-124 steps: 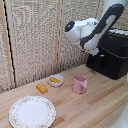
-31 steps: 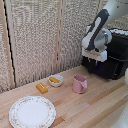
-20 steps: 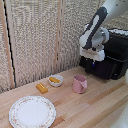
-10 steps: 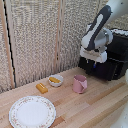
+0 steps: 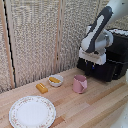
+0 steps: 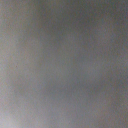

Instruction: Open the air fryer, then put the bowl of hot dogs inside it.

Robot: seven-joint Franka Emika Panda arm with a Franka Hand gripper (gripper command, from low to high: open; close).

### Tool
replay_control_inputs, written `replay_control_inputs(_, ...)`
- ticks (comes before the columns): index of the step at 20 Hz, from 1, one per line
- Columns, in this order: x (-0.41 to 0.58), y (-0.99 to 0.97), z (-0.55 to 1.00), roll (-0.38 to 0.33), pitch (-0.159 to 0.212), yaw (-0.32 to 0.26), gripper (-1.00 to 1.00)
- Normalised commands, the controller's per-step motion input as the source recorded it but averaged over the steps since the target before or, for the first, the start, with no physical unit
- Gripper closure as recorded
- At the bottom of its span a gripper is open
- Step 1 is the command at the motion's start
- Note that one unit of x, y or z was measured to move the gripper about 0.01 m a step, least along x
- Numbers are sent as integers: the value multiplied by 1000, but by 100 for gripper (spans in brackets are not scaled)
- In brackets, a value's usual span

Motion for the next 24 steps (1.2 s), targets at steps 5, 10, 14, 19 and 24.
replay_control_inputs(5,311,840,-25,-12,2,-77,100)
replay_control_inputs(10,214,723,-162,-5,-3,-151,100)
replay_control_inputs(14,91,699,-186,0,-32,-183,100)
replay_control_inputs(19,184,577,-182,-1,19,-138,100)
replay_control_inputs(24,77,262,-58,-26,7,-3,-100)
